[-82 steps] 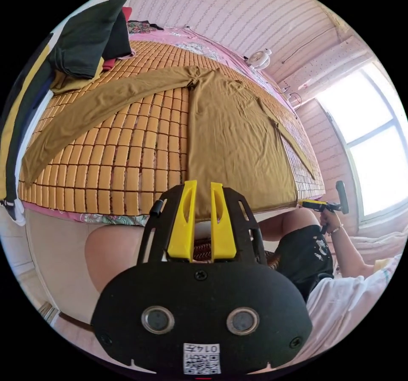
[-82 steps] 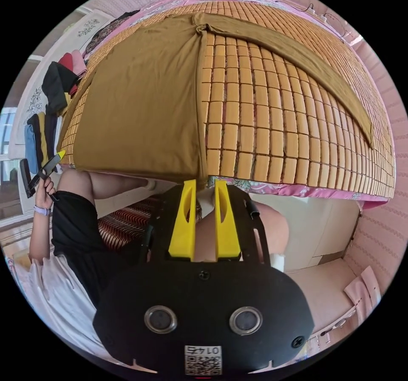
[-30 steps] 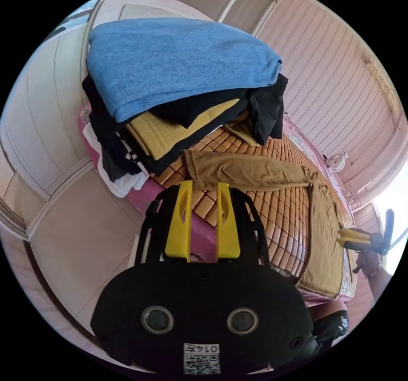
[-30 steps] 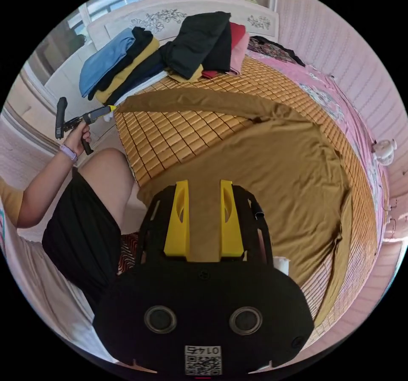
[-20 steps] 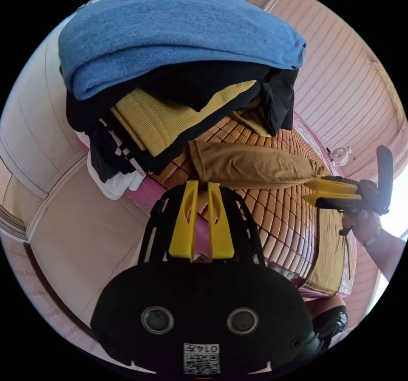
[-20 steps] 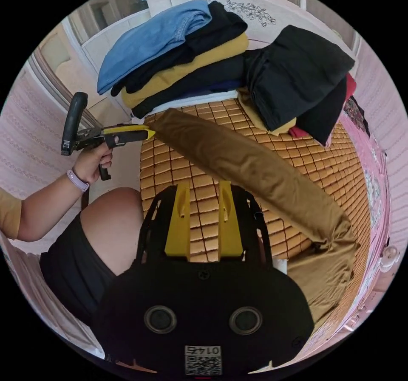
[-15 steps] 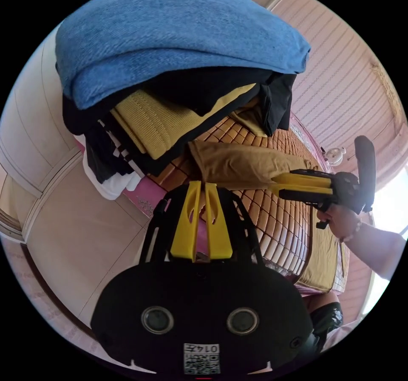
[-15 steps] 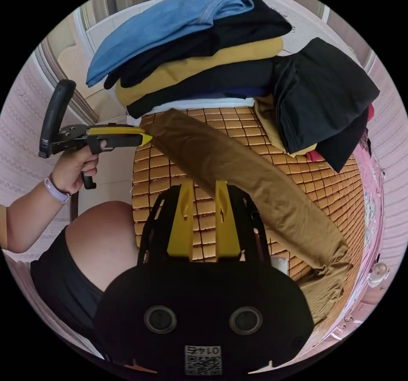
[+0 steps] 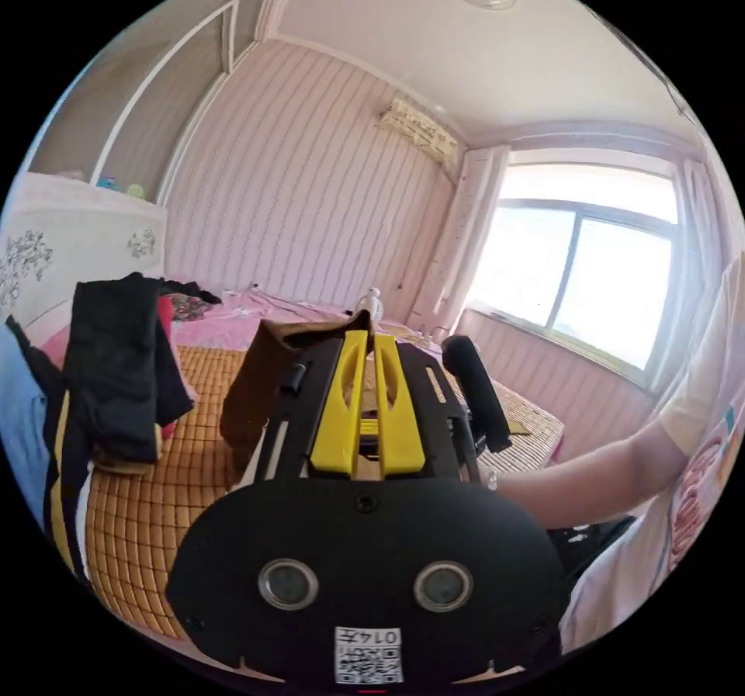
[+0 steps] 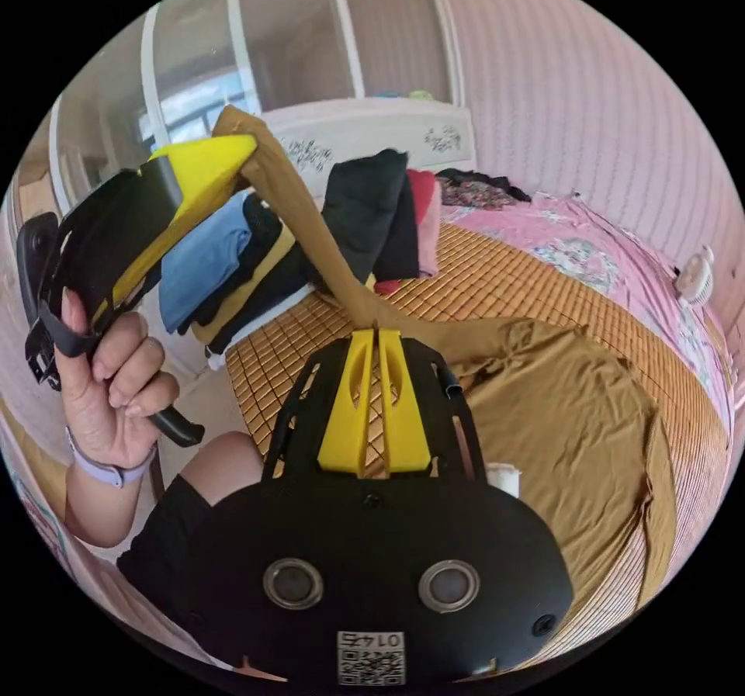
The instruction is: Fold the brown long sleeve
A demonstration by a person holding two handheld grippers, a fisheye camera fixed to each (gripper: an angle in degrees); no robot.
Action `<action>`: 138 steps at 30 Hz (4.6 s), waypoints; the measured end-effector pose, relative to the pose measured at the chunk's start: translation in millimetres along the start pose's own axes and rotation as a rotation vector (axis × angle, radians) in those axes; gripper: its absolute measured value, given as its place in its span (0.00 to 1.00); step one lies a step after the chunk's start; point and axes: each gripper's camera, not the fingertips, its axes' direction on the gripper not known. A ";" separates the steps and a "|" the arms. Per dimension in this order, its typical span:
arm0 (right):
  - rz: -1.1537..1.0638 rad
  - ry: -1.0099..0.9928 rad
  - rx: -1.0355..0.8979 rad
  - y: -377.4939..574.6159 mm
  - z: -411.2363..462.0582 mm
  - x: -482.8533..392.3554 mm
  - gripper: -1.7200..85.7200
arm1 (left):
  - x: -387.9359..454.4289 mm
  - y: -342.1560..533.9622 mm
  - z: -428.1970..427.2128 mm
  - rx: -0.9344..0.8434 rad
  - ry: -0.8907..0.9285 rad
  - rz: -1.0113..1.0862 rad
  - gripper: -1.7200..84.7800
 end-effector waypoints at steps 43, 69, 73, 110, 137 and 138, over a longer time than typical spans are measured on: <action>0.596 0.485 -0.328 196.9 -165.2 155.7 0.10 | 29.8 73.9 200.5 -0.907 0.075 -0.136 0.01; 0.401 0.464 -0.413 131.3 -152.9 141.8 0.01 | 23.4 48.1 193.3 -0.876 0.081 -0.175 0.01; 0.347 0.359 -0.391 121.1 -184.3 119.6 0.02 | 25.9 44.3 190.3 -0.877 0.081 -0.167 0.03; 0.126 -0.082 -0.462 -203.7 121.9 362.2 0.07 | -74.9 -50.6 306.7 -0.835 -0.062 -0.081 0.01; 0.413 0.008 -0.488 135.4 -230.2 270.7 0.15 | 219.9 35.6 281.2 -0.967 0.463 0.352 0.12; 0.364 0.020 -0.524 135.4 -228.5 265.5 0.15 | 224.5 38.2 285.8 -0.982 0.457 0.376 0.12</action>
